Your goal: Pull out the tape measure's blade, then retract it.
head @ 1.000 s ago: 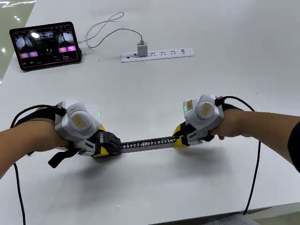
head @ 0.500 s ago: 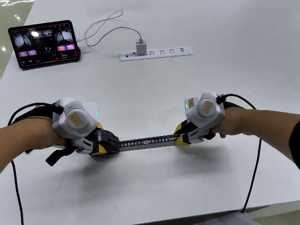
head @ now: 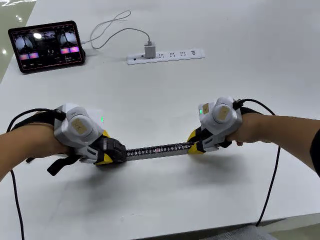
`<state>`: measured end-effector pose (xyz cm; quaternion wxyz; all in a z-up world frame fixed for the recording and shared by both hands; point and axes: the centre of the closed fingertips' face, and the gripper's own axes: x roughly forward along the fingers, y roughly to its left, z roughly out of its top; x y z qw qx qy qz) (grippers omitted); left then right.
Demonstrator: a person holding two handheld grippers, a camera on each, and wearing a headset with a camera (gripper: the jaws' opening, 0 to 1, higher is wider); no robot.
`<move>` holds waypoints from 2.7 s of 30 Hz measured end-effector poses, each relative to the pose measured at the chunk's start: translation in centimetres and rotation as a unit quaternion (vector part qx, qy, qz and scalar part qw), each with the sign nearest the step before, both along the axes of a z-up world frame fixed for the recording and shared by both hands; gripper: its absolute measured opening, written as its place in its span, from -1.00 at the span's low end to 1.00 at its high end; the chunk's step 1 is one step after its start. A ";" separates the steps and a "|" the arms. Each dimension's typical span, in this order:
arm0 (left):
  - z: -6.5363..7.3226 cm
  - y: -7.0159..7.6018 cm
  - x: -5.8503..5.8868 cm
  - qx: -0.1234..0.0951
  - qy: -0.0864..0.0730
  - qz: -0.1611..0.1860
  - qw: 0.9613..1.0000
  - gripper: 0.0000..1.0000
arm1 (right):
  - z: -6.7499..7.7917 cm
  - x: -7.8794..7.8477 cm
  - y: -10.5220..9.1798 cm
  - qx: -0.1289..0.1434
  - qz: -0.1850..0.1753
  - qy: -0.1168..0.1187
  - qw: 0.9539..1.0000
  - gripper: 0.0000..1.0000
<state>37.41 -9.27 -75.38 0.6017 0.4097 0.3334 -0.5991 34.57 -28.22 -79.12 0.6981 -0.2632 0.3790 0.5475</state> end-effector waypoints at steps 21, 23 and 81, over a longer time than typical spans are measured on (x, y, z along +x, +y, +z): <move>-0.1 0.0 0.1 0.001 0.000 0.001 1.000 -0.41 | -0.1 -0.2 -1.2 -0.001 -0.006 -0.001 1.000 -0.80; -0.1 0.0 0.1 0.001 0.000 0.001 1.000 -0.41 | -0.1 -0.2 -1.3 -0.001 -0.006 -0.001 1.000 -0.80; -0.1 0.0 0.0 0.001 -0.003 -0.002 1.000 -0.40 | -0.2 -1.1 -4.6 -0.016 -0.018 -0.003 1.000 -0.80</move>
